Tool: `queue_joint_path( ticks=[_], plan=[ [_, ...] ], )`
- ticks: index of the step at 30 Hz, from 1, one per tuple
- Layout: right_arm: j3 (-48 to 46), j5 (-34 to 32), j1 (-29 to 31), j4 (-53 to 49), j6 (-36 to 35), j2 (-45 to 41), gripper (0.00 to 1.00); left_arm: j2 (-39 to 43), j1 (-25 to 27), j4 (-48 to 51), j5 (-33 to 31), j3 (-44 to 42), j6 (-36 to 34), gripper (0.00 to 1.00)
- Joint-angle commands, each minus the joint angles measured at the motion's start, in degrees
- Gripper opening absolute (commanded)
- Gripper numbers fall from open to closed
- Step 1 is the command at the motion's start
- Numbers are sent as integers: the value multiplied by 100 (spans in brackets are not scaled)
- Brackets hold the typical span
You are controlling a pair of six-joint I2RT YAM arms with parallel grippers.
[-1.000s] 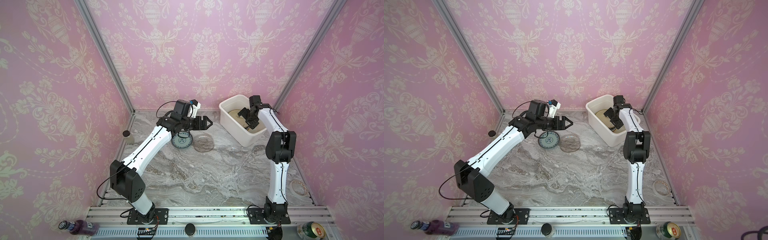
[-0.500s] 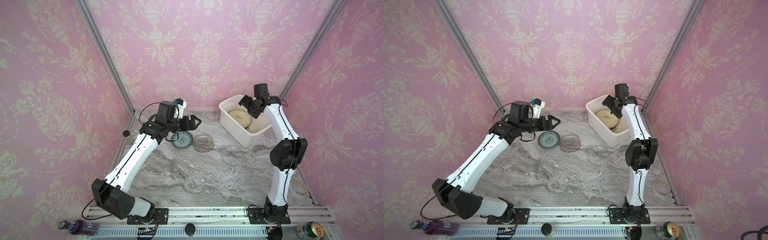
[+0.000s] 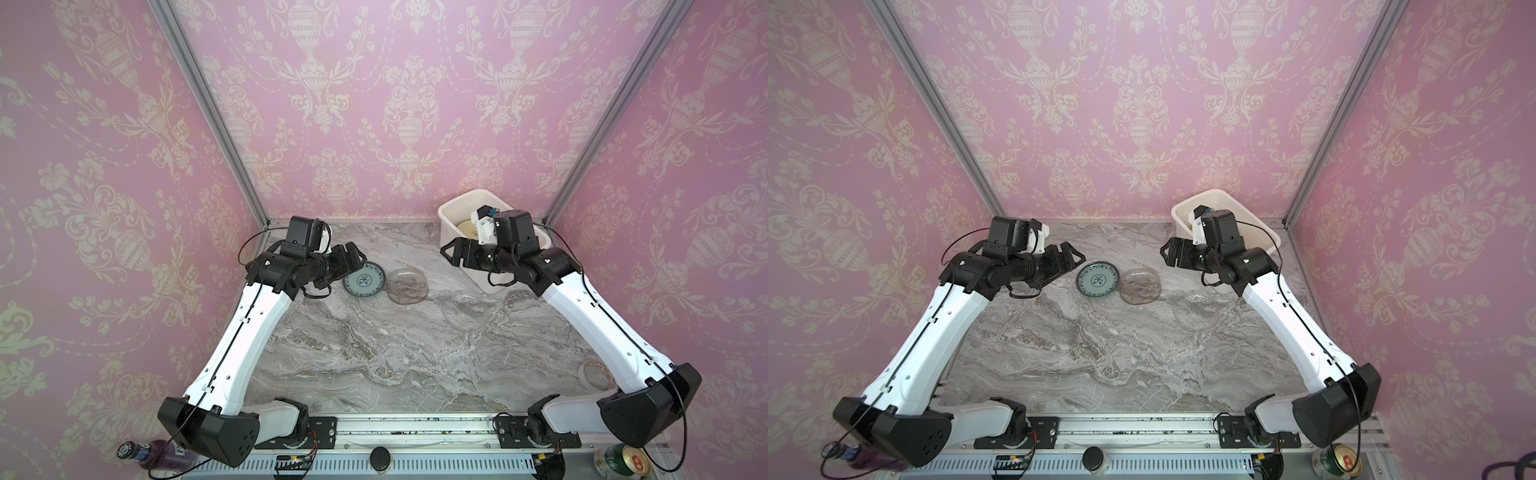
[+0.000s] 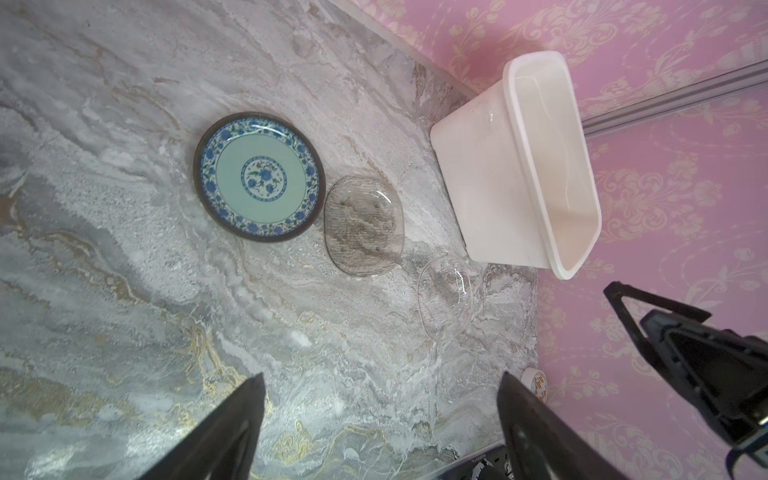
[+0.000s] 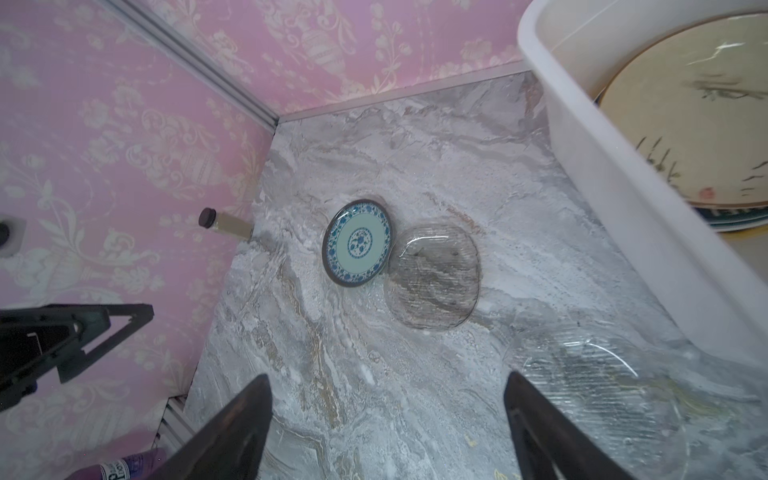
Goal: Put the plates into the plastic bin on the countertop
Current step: 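Open the right gripper and lift it out of the bin, then move the left gripper to the blue-and-white plate's rim while the right reaches toward it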
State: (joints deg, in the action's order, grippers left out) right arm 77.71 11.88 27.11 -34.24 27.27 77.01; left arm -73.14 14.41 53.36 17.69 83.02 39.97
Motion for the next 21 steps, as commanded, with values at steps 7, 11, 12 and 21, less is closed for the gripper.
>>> queue_joint_path(
  ticks=[7, 11, 12, 21],
  plan=[
    [-691, -296, 1885, 58, -1743, 100, 85, -102, -1076, -91, 808, -702, -85, 86],
    [-824, -50, 1940, 378, -1918, 169, 85, -309, -1415, -735, 1145, -1119, -254, 84],
    [-852, 85, 1946, 493, -2012, 212, 85, -397, -1448, -854, 1205, -1163, -412, 83],
    [-455, 410, 2042, 591, -3111, 979, 84, -1356, -1528, -866, 1085, -1142, -2012, 80]
  ],
)
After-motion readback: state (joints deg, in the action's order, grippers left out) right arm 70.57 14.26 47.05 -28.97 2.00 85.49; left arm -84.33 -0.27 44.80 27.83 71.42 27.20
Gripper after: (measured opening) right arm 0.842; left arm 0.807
